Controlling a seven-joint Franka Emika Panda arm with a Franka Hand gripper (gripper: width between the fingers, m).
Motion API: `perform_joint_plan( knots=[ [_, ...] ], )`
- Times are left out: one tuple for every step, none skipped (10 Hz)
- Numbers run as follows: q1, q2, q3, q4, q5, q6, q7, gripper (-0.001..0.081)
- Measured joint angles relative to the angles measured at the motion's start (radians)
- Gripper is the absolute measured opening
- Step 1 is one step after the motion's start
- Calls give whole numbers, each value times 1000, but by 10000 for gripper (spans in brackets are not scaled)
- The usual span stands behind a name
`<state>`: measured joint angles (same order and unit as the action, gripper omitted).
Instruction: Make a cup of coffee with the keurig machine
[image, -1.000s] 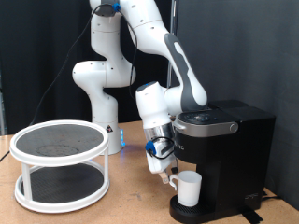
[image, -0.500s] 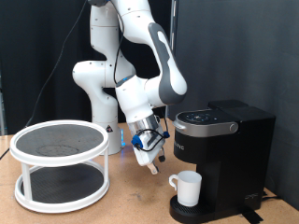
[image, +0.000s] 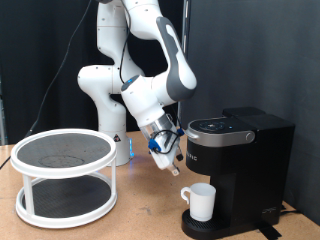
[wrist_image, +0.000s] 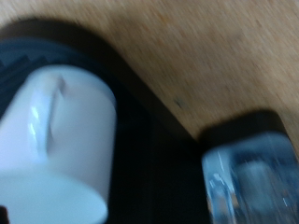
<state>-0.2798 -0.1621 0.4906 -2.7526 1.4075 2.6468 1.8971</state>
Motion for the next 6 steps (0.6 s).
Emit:
perform_joint_plan(
  knots=[
    [0,-52,-8,-11,-5,-57,23,735],
    [0,-102,-15,-20,-11,-109,41,735],
    [0,-149,-22,-26,-27,-158,65,735],
    [0,-193,-26,-28,-39,-201,89,735],
    [1,-237,-34,-29,-49,-246,111,735],
    [1,-279,-43,-28,-63,-295,140,735]
  ],
)
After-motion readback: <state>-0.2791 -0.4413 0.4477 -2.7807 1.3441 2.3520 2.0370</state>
